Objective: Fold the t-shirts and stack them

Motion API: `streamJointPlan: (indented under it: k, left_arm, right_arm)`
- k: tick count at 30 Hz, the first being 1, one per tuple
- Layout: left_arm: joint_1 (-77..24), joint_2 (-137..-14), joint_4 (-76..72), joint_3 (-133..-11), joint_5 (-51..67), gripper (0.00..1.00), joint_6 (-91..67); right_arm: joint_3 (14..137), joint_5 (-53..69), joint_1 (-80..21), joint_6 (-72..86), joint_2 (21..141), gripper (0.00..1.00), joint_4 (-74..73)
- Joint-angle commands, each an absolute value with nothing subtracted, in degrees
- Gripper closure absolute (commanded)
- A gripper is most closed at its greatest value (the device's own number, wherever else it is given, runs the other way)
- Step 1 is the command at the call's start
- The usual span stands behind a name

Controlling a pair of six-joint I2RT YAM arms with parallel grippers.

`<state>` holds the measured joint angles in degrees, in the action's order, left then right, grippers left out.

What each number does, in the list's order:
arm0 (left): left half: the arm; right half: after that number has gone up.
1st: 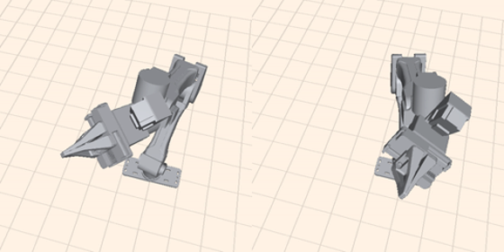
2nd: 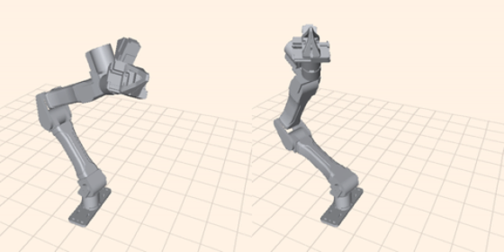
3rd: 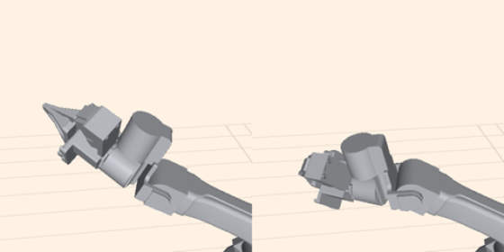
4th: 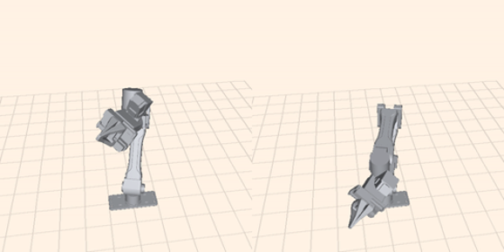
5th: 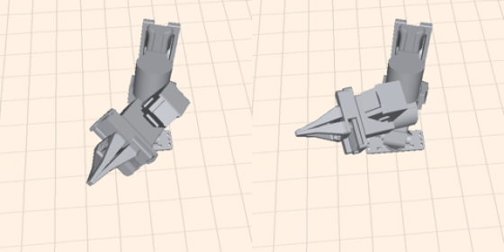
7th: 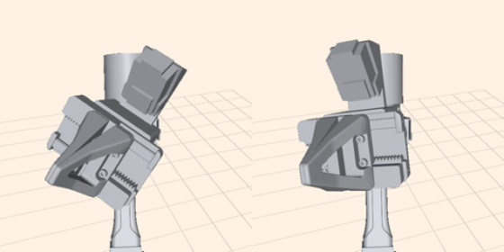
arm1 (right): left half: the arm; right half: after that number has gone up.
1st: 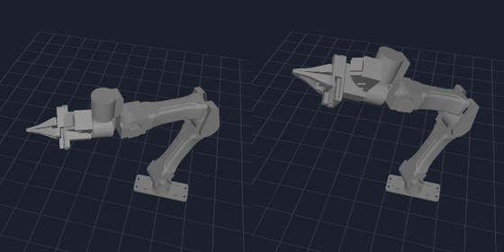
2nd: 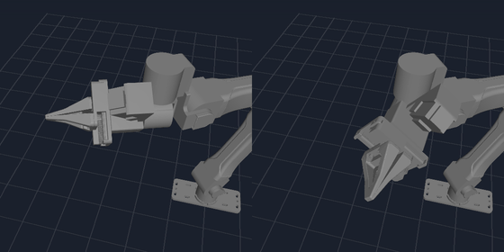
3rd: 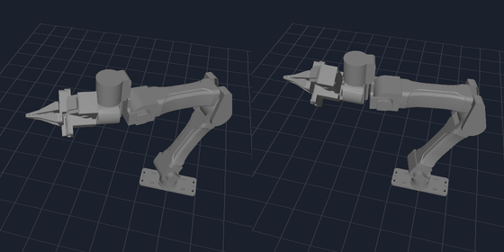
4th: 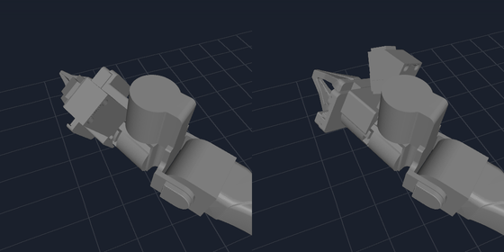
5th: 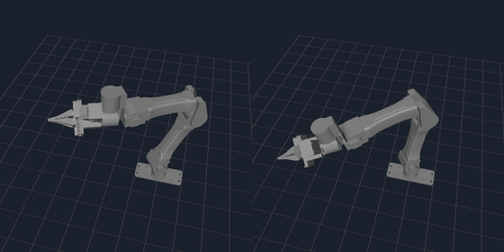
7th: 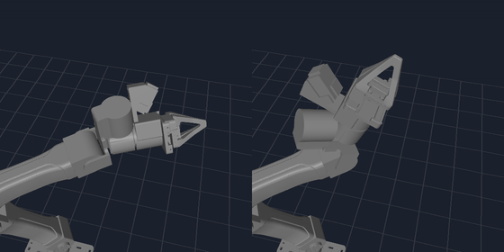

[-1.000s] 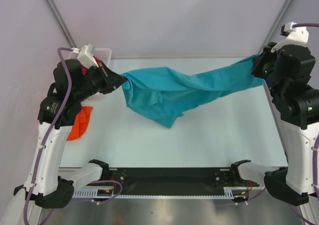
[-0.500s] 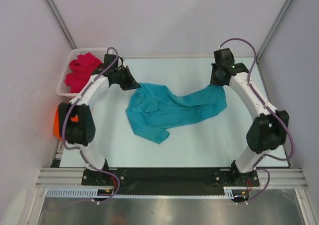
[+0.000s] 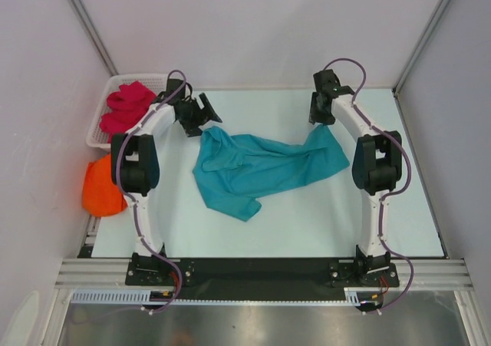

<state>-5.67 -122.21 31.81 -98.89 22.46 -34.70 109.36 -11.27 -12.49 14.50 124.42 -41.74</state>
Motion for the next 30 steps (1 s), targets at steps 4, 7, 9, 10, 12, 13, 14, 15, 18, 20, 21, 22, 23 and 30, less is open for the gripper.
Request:
streamJointPlan:
  k: [4, 7, 9, 10, 12, 13, 14, 15, 18, 20, 21, 22, 23, 30]
  left_arm:
    - [-5.10, -110.93, 30.95, -93.97, 18.46, 0.08, -33.22]
    - [-5.27, -103.99, 28.84, -85.28, 17.93, 0.08, -32.70]
    - [-5.54, -99.52, 27.69, -78.60, 17.23, 0.08, -32.52]
    - [-5.54, -98.36, 26.82, -76.57, 16.97, 0.08, -32.52]
    - [-5.62, -95.82, 25.50, -71.12, 16.70, 0.08, -32.78]
    - [-5.80, -95.19, 24.62, -69.62, 16.87, 0.08, -32.78]
    - [-6.41, -94.66, 24.35, -67.09, 16.87, 0.08, -32.78]
    - [-6.94, -94.22, 24.08, -65.93, 16.53, 0.08, -32.70]
    - [-8.87, -92.55, 22.24, -61.10, 16.26, 0.08, -33.57]
    - [-10.45, -92.28, 20.66, -59.07, 16.26, 0.08, -34.10]
    - [-10.98, -92.46, 20.39, -58.71, 16.00, 0.08, -34.36]
    - [-11.42, -92.72, 19.96, -58.54, 15.82, 0.08, -34.63]
    - [-12.21, -93.59, 19.52, -58.27, 15.82, 0.08, -34.80]
    - [-14.15, -97.47, 18.19, -60.99, 14.06, 0.08, -35.77]
  right_arm:
    - [112.59, -14.67, -11.95, 13.71, 119.90, 0.53, -40.96]
    - [109.78, -15.03, -12.13, 13.80, 116.38, 0.51, -39.82]
    - [107.42, -15.21, -12.57, 13.71, 114.53, 0.51, -39.20]
    - [106.79, -15.38, -12.66, 13.71, 113.91, 0.51, -38.85]
    - [104.87, -15.38, -13.09, 13.71, 112.42, 0.51, -38.67]
    - [104.42, -15.21, -13.10, 13.80, 112.15, 0.51, -38.67]
    - [103.98, -15.12, -13.27, 13.97, 111.89, 0.51, -38.85]
    - [103.45, -15.12, -13.62, 14.06, 111.62, 0.51, -38.93]
    - [99.77, -15.03, -14.41, 14.50, 110.14, 0.51, -37.97]
    - [97.04, -14.94, -14.94, 15.03, 109.51, 0.51, -37.09]
    - [96.42, -14.77, -15.12, 15.20, 108.99, 0.51, -36.83]
    - [95.89, -14.68, -15.29, 15.29, 108.90, 0.51, -36.57]
    - [95.11, -14.68, -15.47, 15.38, 108.72, 0.52, -36.65]
    - [94.13, -15.55, -15.73, 14.77, 107.14, 0.52, -37.44]
